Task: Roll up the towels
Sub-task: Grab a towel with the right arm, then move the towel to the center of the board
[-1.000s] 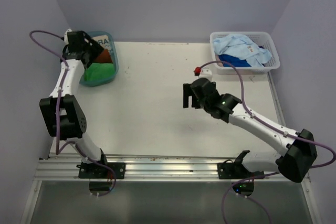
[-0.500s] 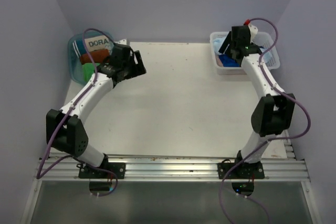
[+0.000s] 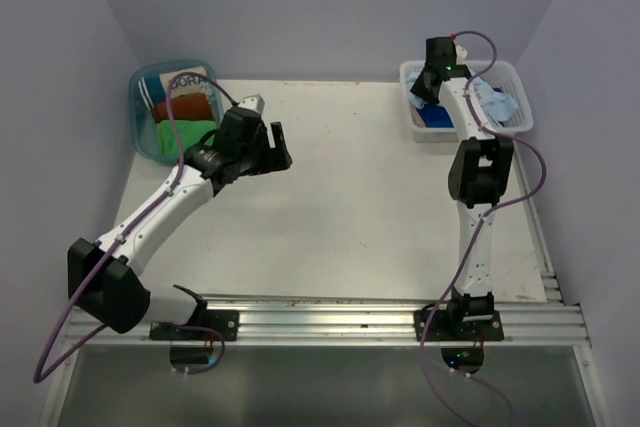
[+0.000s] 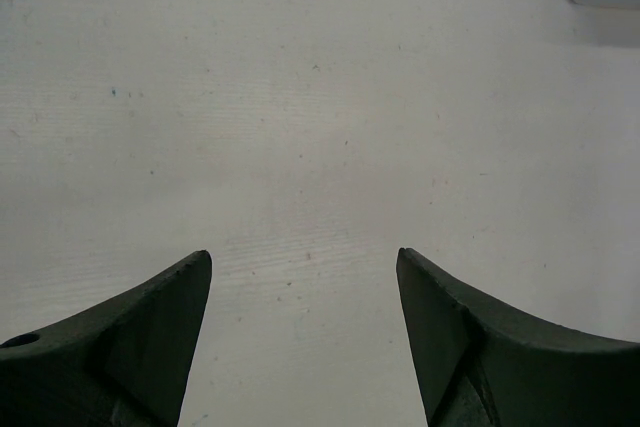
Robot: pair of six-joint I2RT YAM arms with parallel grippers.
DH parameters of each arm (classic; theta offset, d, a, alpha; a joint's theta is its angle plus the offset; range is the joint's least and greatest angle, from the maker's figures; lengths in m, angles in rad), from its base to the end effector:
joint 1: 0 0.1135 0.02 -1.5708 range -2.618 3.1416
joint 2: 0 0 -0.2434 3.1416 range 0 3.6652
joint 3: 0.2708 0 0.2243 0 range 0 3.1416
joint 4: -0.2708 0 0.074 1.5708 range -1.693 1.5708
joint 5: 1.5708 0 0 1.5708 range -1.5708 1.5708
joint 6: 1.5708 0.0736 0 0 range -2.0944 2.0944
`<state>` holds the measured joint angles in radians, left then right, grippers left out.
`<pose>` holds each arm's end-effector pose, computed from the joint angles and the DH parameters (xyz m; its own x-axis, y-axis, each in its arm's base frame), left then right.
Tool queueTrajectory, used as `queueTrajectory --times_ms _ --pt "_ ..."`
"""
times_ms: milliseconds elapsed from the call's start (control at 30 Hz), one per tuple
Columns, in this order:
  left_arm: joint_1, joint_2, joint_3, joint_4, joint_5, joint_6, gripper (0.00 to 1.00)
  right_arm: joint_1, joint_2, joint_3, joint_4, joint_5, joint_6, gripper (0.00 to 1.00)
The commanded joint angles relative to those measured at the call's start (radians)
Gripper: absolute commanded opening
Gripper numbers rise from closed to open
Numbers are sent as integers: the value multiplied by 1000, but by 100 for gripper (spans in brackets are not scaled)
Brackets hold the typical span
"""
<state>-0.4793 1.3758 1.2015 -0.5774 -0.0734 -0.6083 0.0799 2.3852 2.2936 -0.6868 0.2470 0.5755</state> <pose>0.2720 -0.1353 0.2732 -0.7329 -0.2614 -0.6281 -0.0079 0.9264 -0.3764 0.5210 0.0237 0.2185 -0.5348 0.4866 -0.6908 0.4616 0.8530 0.2435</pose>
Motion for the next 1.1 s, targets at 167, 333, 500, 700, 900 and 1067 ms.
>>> queueTrajectory --times_ms 167,333,500,700,900,1067 --pt "-5 -73 -56 -18 1 -18 79 -22 -220 -149 122 -71 -22 0" --pt "-5 -67 -62 -9 -2 -22 79 -20 -514 -383 251 -112 -49 0" --pt "-4 -34 -16 -21 -12 -8 81 -22 -797 -566 392 -205 -81 0" --pt "30 3 41 -58 -25 -2 81 -14 -1075 -645 434 -437 -111 0" --pt "195 -27 32 -49 69 -8 80 15 -1227 -727 443 -713 -77 0" --pt "252 -52 84 -76 34 22 81 208 -1282 -926 444 -663 -68 0"
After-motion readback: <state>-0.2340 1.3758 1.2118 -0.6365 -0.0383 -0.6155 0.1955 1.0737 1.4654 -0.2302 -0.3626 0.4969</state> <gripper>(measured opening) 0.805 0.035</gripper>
